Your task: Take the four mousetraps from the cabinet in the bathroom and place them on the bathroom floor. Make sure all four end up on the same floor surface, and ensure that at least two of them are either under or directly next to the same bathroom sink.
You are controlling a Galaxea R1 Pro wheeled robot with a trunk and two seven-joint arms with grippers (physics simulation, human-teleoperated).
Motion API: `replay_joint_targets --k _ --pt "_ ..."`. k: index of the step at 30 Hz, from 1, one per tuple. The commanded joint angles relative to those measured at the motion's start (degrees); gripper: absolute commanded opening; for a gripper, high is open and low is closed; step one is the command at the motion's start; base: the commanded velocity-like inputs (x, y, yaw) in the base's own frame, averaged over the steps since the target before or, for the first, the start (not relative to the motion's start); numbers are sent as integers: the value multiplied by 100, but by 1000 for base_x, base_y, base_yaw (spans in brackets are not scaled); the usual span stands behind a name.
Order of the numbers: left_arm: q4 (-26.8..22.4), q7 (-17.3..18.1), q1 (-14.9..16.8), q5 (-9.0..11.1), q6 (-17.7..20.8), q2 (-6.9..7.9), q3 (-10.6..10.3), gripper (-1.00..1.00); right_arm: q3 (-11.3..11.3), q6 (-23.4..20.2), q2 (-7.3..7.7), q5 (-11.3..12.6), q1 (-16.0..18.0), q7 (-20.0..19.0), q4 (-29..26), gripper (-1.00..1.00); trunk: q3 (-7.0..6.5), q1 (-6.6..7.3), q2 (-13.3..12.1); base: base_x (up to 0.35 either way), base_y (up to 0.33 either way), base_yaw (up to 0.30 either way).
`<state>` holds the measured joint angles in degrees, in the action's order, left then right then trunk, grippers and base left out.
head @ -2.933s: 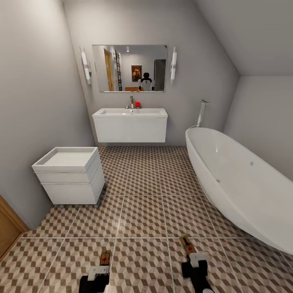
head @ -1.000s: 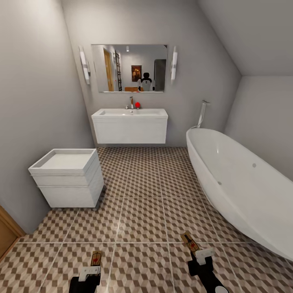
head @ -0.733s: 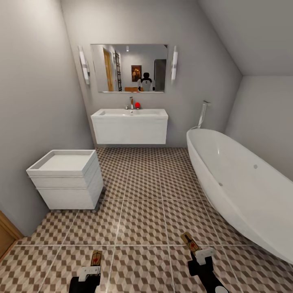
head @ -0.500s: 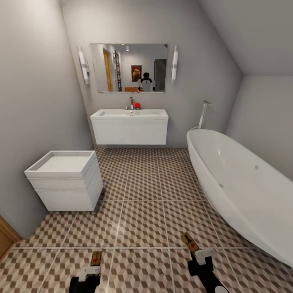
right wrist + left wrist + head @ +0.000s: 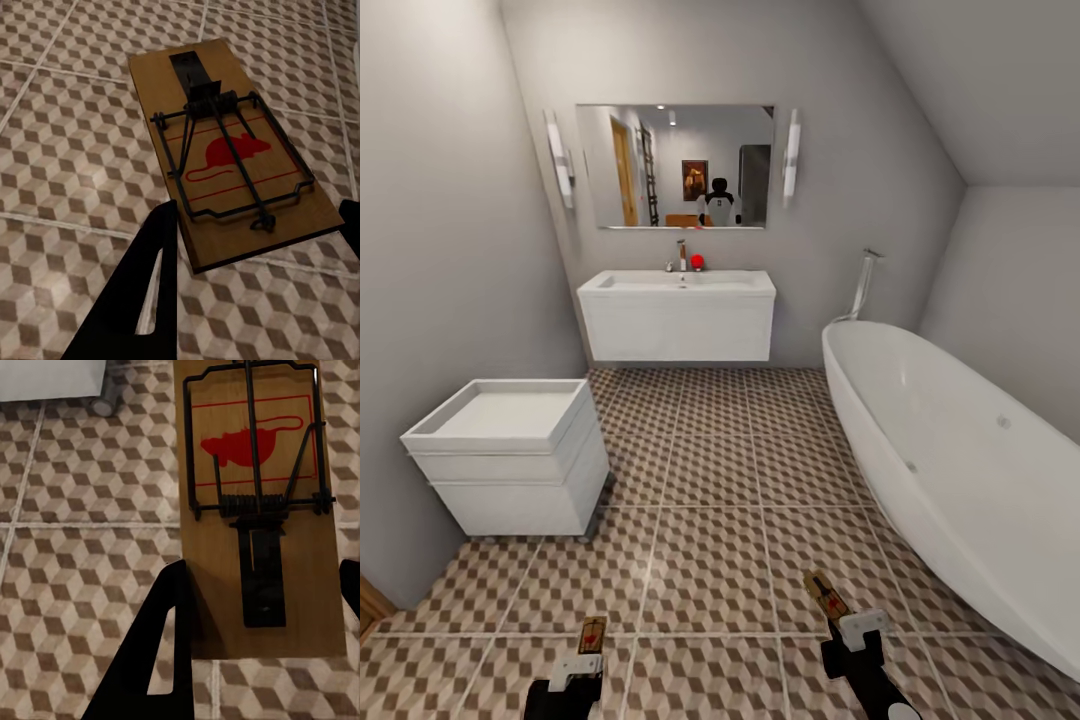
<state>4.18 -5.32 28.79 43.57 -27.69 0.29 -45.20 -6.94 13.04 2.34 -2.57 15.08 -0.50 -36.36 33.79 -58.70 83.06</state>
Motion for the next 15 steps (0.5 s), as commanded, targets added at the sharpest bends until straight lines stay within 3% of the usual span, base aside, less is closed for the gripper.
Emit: replay_joint_targets --k 1,15 --pt "11 -48 4 -32 -17 -1 -33 -100 -9 14 3 -15 3 -3 2 -100 5 -3 2 303 0 0" --pt "11 -48 4 -32 -17 4 -33 -100 -9 14 -9 -21 3 -2 76 -100 5 -3 2 329 0 0"
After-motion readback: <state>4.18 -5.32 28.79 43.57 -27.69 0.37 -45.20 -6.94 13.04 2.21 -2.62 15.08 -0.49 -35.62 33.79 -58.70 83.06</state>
